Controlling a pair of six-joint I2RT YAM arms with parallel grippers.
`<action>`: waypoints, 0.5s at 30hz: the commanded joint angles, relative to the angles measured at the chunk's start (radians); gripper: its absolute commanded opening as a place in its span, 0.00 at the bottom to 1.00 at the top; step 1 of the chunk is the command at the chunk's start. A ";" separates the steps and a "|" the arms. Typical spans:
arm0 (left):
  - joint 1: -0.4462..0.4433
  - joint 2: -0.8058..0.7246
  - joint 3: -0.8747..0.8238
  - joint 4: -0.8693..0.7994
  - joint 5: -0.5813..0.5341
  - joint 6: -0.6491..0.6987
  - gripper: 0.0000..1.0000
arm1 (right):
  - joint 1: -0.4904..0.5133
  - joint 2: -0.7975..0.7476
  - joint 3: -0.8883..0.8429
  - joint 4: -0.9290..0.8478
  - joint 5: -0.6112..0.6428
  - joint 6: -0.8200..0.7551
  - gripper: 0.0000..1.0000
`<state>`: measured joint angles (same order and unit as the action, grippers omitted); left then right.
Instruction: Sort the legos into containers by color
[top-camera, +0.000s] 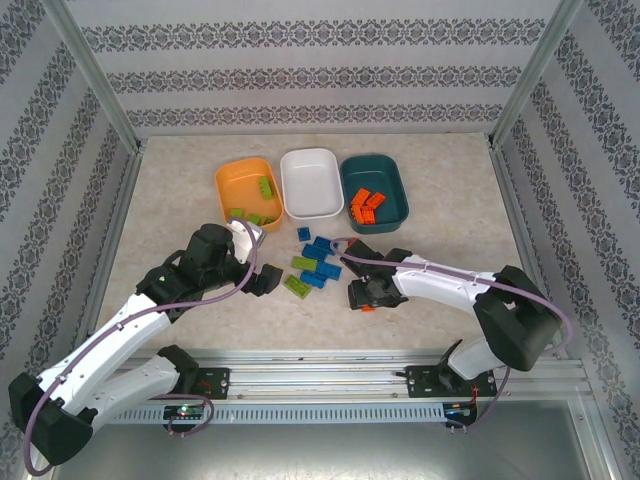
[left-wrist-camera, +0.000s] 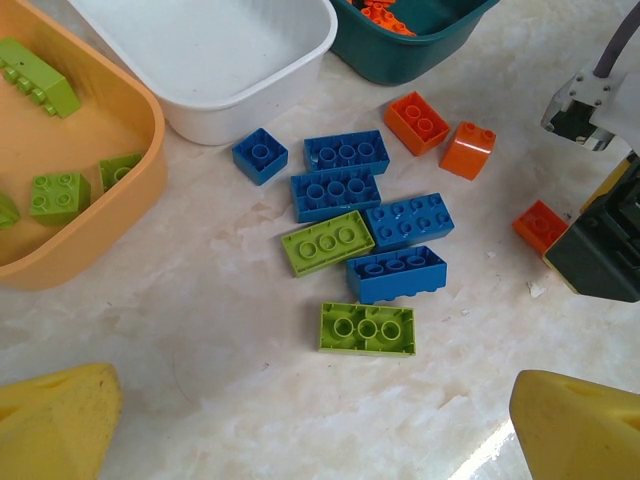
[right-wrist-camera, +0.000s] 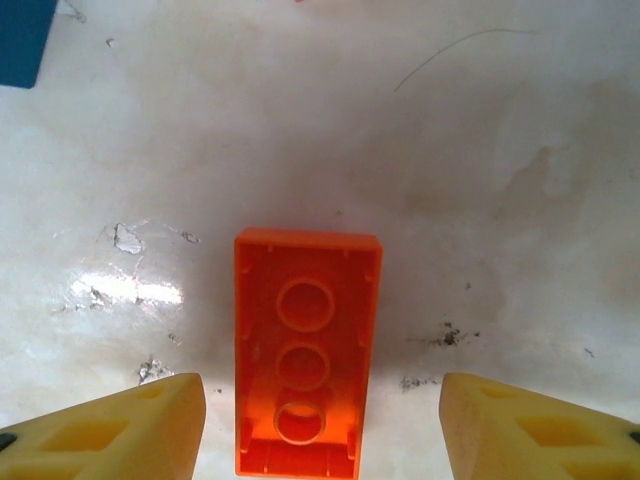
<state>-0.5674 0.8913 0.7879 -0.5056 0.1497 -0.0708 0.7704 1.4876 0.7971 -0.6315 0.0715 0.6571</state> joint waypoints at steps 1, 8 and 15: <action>0.009 -0.014 0.027 -0.007 -0.005 0.005 1.00 | 0.013 0.030 -0.012 0.038 0.015 0.021 0.60; 0.009 -0.015 0.027 -0.007 -0.007 0.005 1.00 | 0.016 0.073 -0.024 0.071 0.007 0.022 0.49; 0.009 -0.014 0.029 -0.008 -0.006 0.005 1.00 | 0.019 0.080 -0.030 0.088 0.016 0.033 0.38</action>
<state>-0.5674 0.8902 0.7879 -0.5079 0.1493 -0.0708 0.7773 1.5455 0.7895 -0.5751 0.0860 0.6788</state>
